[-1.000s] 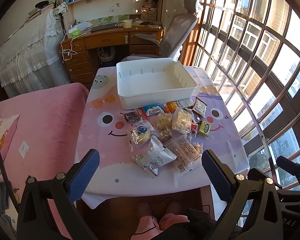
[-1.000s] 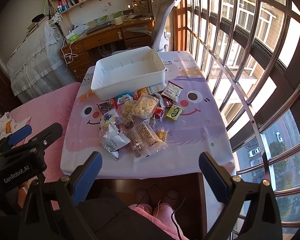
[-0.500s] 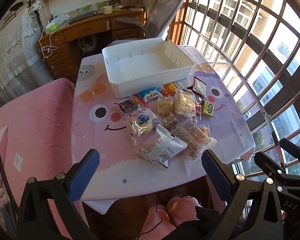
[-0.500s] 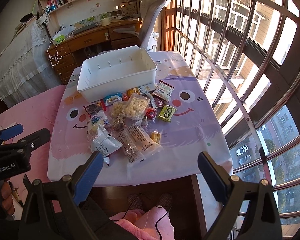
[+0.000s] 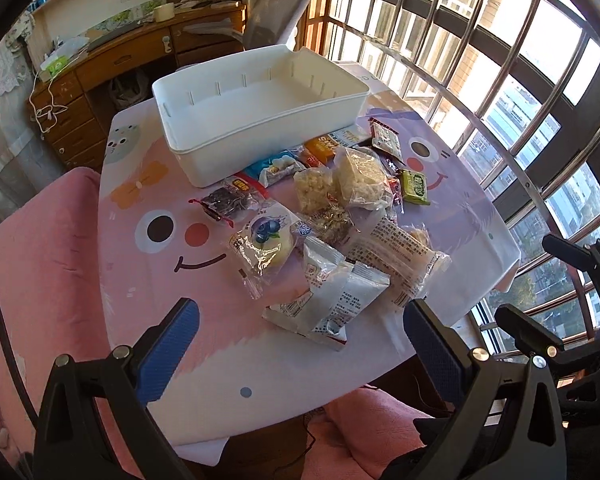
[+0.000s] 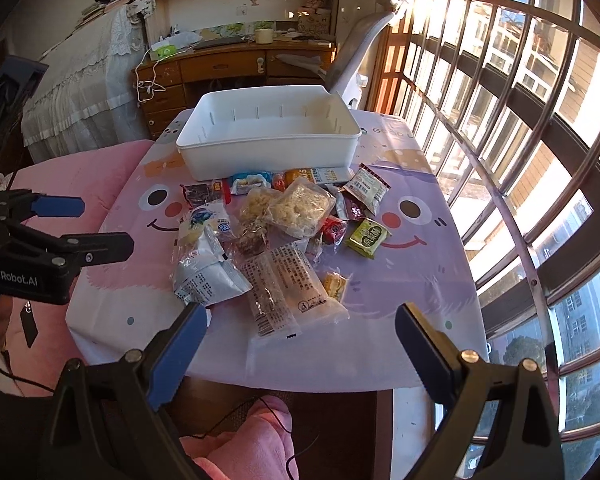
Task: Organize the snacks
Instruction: 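Grasp the silver snack bag with the left tool while the right tool grasps the clear printed bag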
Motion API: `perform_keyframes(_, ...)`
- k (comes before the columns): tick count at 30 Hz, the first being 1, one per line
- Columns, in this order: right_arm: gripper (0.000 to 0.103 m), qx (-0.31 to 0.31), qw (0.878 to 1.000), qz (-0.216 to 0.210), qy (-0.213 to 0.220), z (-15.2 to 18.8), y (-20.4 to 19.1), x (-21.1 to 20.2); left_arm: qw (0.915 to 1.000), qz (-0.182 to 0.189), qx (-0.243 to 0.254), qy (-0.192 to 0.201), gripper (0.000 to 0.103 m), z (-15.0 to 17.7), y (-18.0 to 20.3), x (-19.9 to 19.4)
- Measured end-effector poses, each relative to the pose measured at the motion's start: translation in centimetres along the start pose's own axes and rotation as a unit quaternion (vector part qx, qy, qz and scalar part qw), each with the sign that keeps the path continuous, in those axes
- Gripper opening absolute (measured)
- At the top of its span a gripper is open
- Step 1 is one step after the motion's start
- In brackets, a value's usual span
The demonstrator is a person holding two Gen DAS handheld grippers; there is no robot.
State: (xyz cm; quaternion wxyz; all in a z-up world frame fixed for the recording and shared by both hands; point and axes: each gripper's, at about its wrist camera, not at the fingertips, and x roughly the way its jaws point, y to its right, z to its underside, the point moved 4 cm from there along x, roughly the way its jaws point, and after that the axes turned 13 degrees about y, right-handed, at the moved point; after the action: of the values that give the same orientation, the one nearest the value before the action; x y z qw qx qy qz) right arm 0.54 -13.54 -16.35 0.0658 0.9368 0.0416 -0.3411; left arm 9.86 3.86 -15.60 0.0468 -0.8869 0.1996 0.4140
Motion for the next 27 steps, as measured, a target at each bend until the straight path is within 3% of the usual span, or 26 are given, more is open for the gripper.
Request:
perform_keyframes(9, 0.096, -0.073, 0.996, -0.034, 0.028, 2.3, -0.8, 4.8, 0.9951, 0.034, 0.091, -0.016, 0.102, 1.5, 1.4, 6.0)
perform_keyframes(17, 0.096, -0.108, 0.992, -0.072, 0.005, 3.7, -0.8, 8.8, 0.9742, 0.042, 0.215, -0.053, 0.102, 3.6, 4.1, 10.4)
perform_keyframes(27, 0.096, -0.109, 0.985, -0.124, -0.045, 4.9, -1.0, 12.3, 0.9691, 0.042, 0.222, -0.099, 0.093, 5.2, 5.3, 13.7)
